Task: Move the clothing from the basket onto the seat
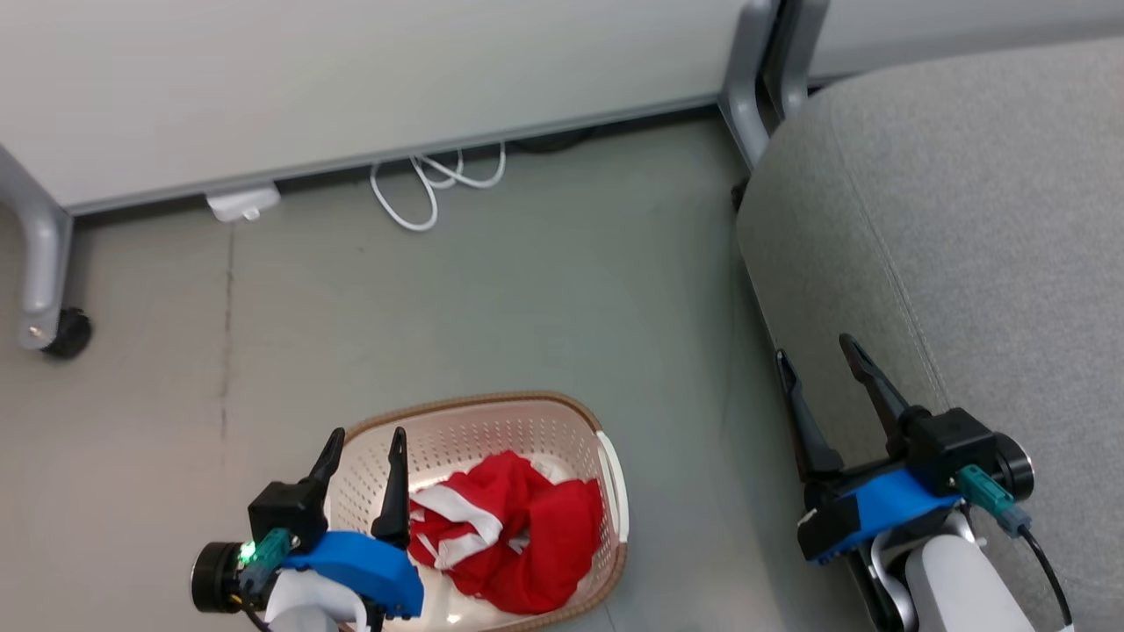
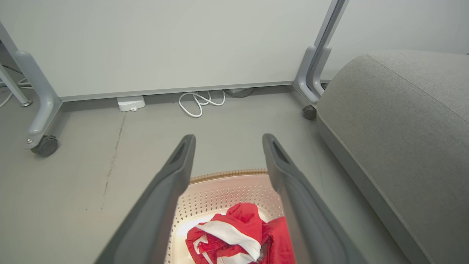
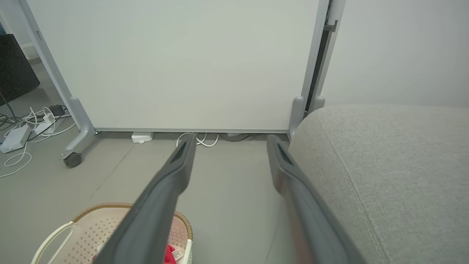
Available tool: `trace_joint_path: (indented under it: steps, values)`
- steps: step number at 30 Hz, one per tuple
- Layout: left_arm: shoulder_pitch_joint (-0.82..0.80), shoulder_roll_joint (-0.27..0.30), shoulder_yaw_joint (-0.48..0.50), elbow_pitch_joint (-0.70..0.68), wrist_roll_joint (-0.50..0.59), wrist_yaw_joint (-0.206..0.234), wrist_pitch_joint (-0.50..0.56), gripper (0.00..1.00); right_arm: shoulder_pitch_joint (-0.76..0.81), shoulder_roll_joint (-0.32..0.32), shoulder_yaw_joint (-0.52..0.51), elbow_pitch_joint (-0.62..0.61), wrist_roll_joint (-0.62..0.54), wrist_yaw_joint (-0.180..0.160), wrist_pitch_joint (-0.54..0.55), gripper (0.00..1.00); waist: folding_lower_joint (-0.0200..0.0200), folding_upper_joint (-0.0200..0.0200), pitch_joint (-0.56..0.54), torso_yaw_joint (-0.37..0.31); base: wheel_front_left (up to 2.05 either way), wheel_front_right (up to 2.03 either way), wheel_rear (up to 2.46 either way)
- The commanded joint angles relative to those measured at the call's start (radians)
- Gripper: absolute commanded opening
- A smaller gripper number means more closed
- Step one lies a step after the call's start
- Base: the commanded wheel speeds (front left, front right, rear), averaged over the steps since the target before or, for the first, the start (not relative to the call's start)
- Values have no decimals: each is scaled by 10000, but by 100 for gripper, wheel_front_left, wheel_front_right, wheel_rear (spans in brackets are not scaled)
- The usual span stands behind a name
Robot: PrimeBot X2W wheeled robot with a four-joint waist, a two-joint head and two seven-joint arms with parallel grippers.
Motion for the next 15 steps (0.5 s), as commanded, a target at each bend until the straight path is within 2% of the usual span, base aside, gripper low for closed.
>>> trace_joint_path:
  steps: [1, 15]
  values:
    - [-430, 5, -7, 293, -51, -36, -28, 100, -265, -30, 66, -81, 69, 1, -33, 100, 0, 0, 728, -355, 0, 0, 0]
    - [-2302, 9, 115, 3120, -1172, -128, -28, 100, -1124, -29, 331, -485, 92, 1, -82, 100, 0, 0, 2962, -681, 0, 0, 0]
